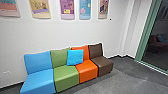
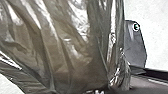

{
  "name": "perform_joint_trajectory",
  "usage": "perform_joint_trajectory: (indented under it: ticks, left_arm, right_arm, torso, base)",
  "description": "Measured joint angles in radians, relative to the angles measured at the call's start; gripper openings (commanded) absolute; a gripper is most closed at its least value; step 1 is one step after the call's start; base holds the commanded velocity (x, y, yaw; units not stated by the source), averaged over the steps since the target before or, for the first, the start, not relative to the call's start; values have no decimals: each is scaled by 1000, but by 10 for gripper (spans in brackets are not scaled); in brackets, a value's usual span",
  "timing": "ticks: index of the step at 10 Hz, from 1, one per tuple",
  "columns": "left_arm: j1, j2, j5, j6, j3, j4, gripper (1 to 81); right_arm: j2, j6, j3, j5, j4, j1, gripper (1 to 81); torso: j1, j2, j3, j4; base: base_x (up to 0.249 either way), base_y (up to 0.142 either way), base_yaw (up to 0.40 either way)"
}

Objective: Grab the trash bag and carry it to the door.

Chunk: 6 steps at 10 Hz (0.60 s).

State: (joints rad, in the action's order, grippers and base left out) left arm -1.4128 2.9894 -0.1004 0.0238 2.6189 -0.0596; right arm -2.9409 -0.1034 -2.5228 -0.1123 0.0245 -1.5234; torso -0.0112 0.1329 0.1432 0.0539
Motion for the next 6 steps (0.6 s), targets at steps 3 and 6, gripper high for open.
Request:
perform_joint_trajectory:
  ticks: [3,6]
  left_arm:
    - [0,0,0,0,0,0,10]
    - [0,0,0,0,0,0,10]
  right_arm:
    - [54,0,97,0,0,-1,811]
    - [57,0,96,0,1,0,811]
  torso:
    - [0,0,0,0]
    - [0,0,0,0]
  base:
    - [0,0,-302]
    - [0,0,-312]
